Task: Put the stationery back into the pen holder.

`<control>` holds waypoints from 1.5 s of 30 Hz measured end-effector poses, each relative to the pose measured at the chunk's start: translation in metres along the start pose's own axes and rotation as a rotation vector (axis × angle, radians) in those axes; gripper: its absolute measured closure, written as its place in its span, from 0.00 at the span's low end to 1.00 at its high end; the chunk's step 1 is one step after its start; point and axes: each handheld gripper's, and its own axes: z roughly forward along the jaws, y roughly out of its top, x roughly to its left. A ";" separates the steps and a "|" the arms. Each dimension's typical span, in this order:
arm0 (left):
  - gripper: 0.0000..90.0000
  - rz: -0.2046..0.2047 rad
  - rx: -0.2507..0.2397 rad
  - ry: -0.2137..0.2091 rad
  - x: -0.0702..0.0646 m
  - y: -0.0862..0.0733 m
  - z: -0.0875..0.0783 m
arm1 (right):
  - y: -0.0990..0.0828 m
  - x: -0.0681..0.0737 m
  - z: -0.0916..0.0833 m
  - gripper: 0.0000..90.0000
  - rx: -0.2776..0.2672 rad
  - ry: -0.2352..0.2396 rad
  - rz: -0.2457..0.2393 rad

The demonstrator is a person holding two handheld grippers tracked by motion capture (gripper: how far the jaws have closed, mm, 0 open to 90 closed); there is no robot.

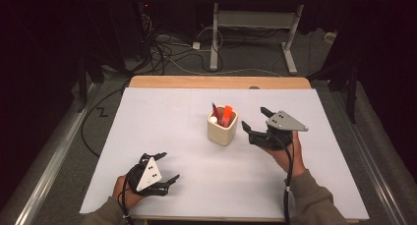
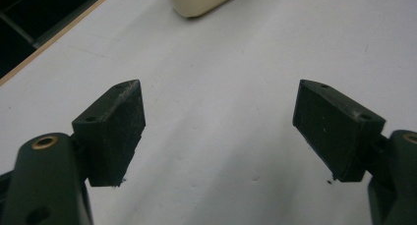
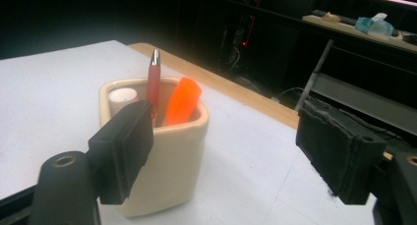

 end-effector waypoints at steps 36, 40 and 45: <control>0.22 0.004 0.004 0.002 -0.002 0.001 0.001 | -0.012 0.003 -0.040 0.26 0.031 -0.001 -0.117; 0.22 0.004 0.006 0.002 -0.002 0.001 0.001 | -0.013 0.001 -0.045 0.26 0.027 0.001 -0.120; 0.22 0.005 0.005 0.004 -0.002 0.001 0.001 | -0.015 0.000 -0.051 0.26 0.023 0.001 -0.123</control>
